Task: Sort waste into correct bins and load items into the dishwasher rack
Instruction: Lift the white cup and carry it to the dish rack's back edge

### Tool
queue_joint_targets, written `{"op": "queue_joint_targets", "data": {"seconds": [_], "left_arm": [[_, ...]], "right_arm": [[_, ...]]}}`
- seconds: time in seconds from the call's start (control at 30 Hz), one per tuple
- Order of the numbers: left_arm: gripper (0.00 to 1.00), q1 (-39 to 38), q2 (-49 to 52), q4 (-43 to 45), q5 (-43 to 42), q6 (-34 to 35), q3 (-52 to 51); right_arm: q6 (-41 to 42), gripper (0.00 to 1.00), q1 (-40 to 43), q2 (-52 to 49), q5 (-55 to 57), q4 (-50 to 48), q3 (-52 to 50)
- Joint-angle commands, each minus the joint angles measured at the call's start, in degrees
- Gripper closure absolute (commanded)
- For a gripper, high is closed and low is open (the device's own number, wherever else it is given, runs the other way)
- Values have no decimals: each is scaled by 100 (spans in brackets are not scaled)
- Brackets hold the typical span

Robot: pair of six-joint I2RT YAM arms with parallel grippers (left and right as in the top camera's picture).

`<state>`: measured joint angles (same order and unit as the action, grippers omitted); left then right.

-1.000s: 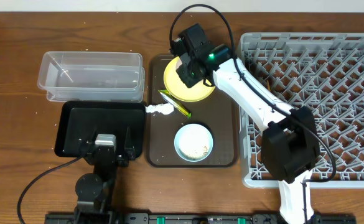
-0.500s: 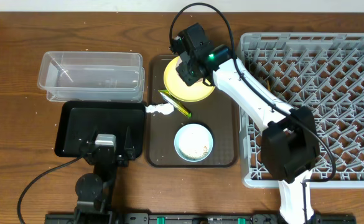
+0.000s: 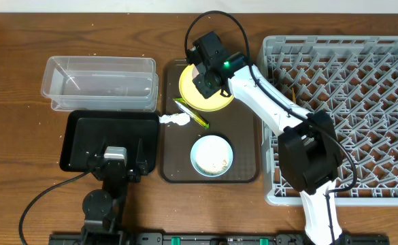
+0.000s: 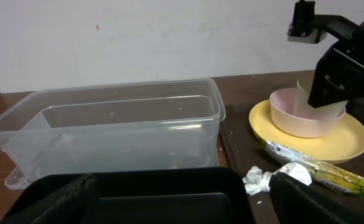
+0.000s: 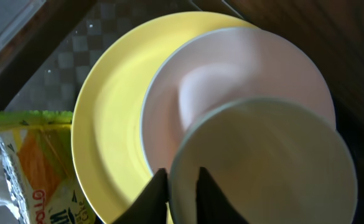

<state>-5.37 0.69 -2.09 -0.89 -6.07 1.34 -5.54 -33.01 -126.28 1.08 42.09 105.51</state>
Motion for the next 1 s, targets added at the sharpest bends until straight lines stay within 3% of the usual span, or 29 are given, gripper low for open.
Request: {"op": "queue_joint_targets", "data": {"seconds": [0.0,0.1,0.63,0.97], "left_arm": [[10,-22,2,-210,157,-35,-111],[10,-22,2,-210,157,-35,-111],[10,-22,2,-210,157,-35,-111],[10,-22,2,-210,157,-35,-111]], "right_arm": [[-35,92,-39,-26,39,-13,-31],[-33,97,-42,-26,39,-17,-31],[50,99,-17,881,-15,-151,42],[278,99,852,1705,-2070,20,42]]}}
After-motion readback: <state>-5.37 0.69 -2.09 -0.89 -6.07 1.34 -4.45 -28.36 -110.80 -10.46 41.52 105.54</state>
